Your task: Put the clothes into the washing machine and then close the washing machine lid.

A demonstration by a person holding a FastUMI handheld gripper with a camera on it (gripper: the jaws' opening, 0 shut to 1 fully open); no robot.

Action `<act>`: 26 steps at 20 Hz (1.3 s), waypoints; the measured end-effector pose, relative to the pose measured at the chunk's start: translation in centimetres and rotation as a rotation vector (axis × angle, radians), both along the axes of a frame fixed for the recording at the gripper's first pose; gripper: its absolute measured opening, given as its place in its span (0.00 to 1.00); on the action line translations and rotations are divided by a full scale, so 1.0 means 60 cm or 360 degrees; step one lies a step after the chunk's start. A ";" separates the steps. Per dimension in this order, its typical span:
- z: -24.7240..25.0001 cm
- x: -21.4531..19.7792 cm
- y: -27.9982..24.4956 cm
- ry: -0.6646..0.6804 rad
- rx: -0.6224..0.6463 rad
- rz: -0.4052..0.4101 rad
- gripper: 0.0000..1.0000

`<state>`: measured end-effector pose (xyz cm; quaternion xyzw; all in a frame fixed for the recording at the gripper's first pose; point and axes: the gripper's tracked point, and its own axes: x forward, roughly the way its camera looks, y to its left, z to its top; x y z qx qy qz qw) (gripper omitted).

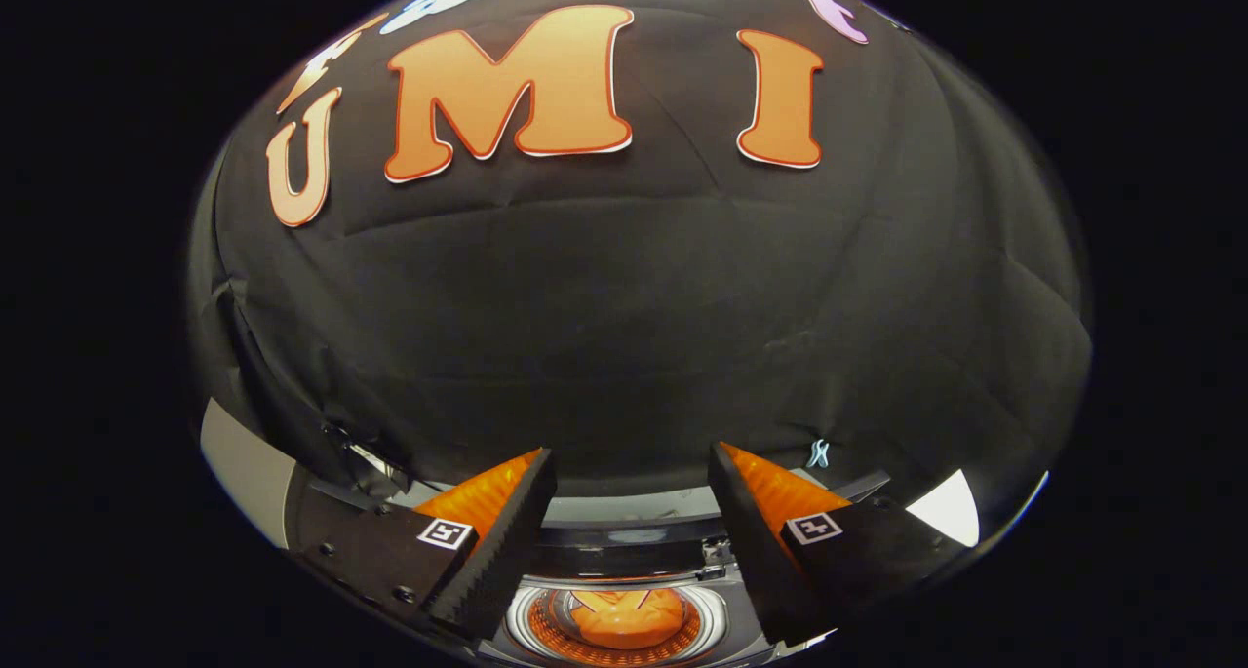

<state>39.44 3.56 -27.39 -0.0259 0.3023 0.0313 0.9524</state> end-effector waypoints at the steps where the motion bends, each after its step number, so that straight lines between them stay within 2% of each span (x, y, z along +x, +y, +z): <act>1: -0.007 -0.003 0.002 0.0014 0.0000 0.0006 1.00; 9: -0.007 -0.014 0.004 0.0026 0.0013 0.0015 0.99; 15: -0.002 -0.033 0.004 -0.0045 0.0029 0.0042 1.00; 22: -0.012 -0.142 -0.014 -0.0016 0.0038 0.0066 1.00; 26: -0.037 -0.198 -0.021 0.0079 0.0056 0.0095 1.00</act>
